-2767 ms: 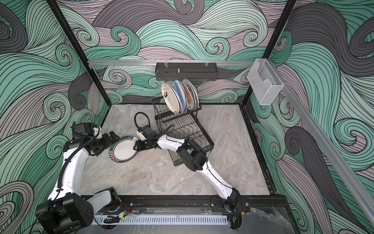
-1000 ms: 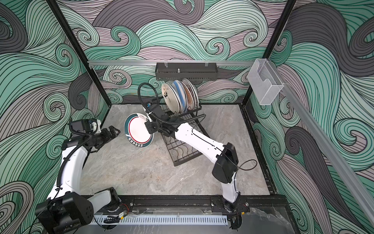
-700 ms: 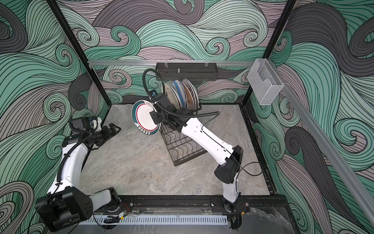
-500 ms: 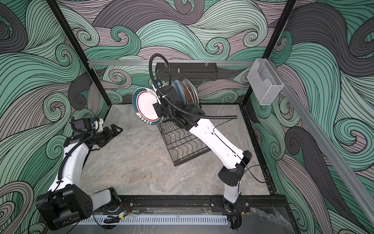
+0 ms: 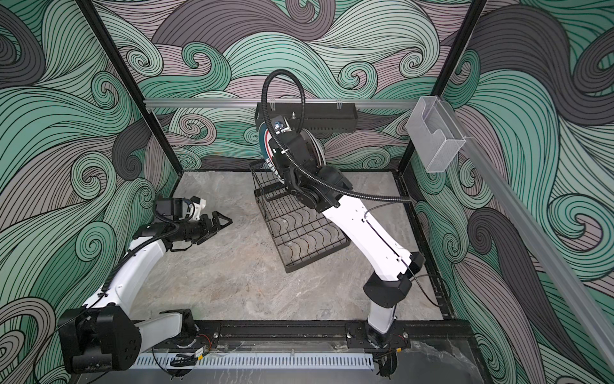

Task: Load plates into a dish rack
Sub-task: Place the plate on the dish rack.

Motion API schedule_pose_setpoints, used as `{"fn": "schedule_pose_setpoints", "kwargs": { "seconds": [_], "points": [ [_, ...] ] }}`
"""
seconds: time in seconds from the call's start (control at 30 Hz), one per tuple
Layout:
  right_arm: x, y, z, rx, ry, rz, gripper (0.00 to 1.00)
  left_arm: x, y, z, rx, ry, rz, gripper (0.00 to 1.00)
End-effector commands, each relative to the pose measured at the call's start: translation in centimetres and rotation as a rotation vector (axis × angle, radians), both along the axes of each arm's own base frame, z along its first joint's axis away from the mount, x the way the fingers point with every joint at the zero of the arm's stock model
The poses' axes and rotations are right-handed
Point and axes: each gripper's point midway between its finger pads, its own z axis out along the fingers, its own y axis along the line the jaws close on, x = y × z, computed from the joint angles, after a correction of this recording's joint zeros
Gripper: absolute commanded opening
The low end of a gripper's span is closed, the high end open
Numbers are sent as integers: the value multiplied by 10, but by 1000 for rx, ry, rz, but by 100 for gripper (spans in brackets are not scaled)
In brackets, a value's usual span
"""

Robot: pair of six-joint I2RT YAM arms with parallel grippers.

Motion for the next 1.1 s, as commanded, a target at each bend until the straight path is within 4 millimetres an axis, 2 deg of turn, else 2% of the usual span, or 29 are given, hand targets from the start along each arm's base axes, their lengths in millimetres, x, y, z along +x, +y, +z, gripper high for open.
{"fn": "schedule_pose_setpoints", "kwargs": {
  "seconds": [0.0,0.23,0.5,1.07],
  "points": [
    [7,-13,18,-3,-75,-109,0,0,-5,3,-16,-21,-18,98],
    [16,-4,-3,-17,-41,-123,0,-5,-18,-2,-25,-25,-61,99],
    [32,8,-15,-51,-45,-169,0,-13,-29,-4,-1,-25,-104,99],
    [44,23,-44,-101,9,-163,0,-15,-29,-5,18,-26,-109,98]
  ]
}}
